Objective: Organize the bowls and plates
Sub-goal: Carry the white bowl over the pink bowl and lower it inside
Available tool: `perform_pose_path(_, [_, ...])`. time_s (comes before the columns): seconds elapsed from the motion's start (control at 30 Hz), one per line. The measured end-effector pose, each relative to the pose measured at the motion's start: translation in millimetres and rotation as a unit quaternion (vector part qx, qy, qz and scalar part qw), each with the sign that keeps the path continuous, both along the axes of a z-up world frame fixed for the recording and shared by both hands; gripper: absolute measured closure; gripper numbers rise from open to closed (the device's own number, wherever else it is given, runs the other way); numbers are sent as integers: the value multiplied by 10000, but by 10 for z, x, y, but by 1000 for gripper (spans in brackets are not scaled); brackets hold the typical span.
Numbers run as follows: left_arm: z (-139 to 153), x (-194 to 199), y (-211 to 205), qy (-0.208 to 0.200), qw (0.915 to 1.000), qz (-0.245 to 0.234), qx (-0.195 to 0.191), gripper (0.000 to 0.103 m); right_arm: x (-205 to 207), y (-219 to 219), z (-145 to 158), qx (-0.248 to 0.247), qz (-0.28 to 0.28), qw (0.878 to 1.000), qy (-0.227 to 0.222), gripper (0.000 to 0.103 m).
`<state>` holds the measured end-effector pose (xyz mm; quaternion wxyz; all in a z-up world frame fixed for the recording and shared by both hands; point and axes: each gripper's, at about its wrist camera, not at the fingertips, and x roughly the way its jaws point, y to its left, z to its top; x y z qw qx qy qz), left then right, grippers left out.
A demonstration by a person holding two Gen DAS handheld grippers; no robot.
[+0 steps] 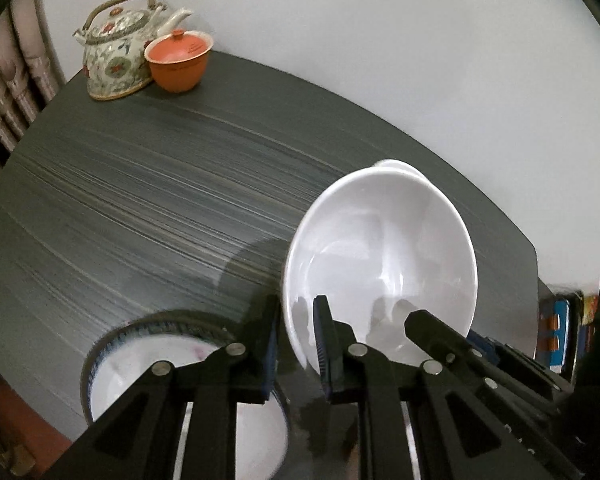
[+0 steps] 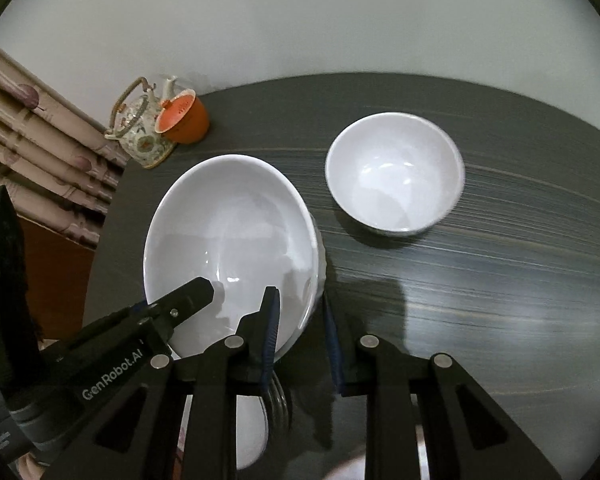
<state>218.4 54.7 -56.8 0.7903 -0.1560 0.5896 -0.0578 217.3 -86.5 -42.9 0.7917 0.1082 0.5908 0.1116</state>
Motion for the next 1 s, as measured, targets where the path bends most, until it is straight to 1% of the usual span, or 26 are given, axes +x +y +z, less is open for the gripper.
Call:
perform_pose_path(0.2, [262,-338,-242,-155,9997,-194,-88,86,-330,-237,235,19,-206,9997,-151,82])
perform_pose_path(0.4, [453,-627,-536,-241,9985,-432,-228,86,-713,-549,427,75,-476,9983,-314,82])
perform_pose_path(0.47, [473,-757,-643,-267,9977,-560,-255,86,-843,-647,458,98,-581,9977,-340,82])
perform_pose_path(0.57, [465,-936,-768,-236,9969,-704,-267,86,-1070,-795,460,103,-729,9968,-311,82])
perform_pose_path(0.73, [402,-1200,-955,-152,9955,-906,-218,86,-1416,-941,435,-41,-896,9954,-350,82])
perform_pose_path(0.87, [319,-1358,-1095,-35,9950,-997,-107,86,-1605,-1025,320,-29,-1022,9945,-217,81])
perform_pose_path(1.0, [146,-1438,-1185,193,9944,-1044,-10,86,-1694,-1101,184,-21,-1090,9940,-62,81])
